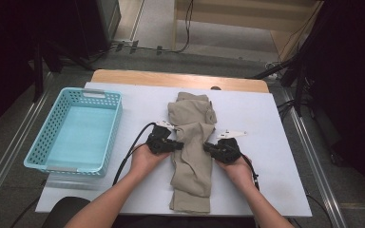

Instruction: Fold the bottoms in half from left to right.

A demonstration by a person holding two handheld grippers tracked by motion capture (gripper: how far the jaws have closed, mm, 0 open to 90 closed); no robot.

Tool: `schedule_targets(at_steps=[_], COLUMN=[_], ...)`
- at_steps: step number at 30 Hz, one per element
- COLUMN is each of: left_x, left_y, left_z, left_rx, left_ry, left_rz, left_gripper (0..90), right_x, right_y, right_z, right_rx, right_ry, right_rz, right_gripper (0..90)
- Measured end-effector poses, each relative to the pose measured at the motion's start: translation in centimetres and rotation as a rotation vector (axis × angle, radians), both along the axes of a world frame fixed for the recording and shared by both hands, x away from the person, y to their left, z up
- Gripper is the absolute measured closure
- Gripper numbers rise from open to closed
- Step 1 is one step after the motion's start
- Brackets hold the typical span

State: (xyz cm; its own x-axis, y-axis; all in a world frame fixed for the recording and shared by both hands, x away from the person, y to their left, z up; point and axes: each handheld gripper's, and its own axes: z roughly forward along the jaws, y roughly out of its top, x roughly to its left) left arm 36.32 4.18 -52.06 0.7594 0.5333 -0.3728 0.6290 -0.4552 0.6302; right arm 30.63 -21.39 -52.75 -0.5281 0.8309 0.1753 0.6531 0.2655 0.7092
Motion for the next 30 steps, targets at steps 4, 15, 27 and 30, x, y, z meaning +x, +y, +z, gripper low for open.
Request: schedule_targets(at_steps=[4, 15, 27, 30], left_x=[-0.6, -6.3, -10.0, -10.5], left_y=[0.5, 2.4, 3.1, 3.7], left_z=[1.7, 5.1, 4.3, 4.8], left_rx=[-0.002, -0.046, -0.015, -0.03], left_ry=[0.028, 0.03, 0.081, 0.063], left_rz=[-0.016, -0.113, -0.15, -0.146], left_gripper=[85.8, 84.8, 80.2, 75.4], right_x=[-0.4, -7.3, -12.6, -13.4], right_y=[-0.4, -1.3, -0.7, -0.9], right_z=[1.1, 5.6, 4.5, 4.5], right_rx=[0.008, 0.051, 0.025, 0.043], right_ry=[-0.002, -0.035, 0.025, 0.024], right_rz=[0.009, 0.125, 0.231, 0.246], right_gripper=[82.3, 82.3, 82.3, 80.7])
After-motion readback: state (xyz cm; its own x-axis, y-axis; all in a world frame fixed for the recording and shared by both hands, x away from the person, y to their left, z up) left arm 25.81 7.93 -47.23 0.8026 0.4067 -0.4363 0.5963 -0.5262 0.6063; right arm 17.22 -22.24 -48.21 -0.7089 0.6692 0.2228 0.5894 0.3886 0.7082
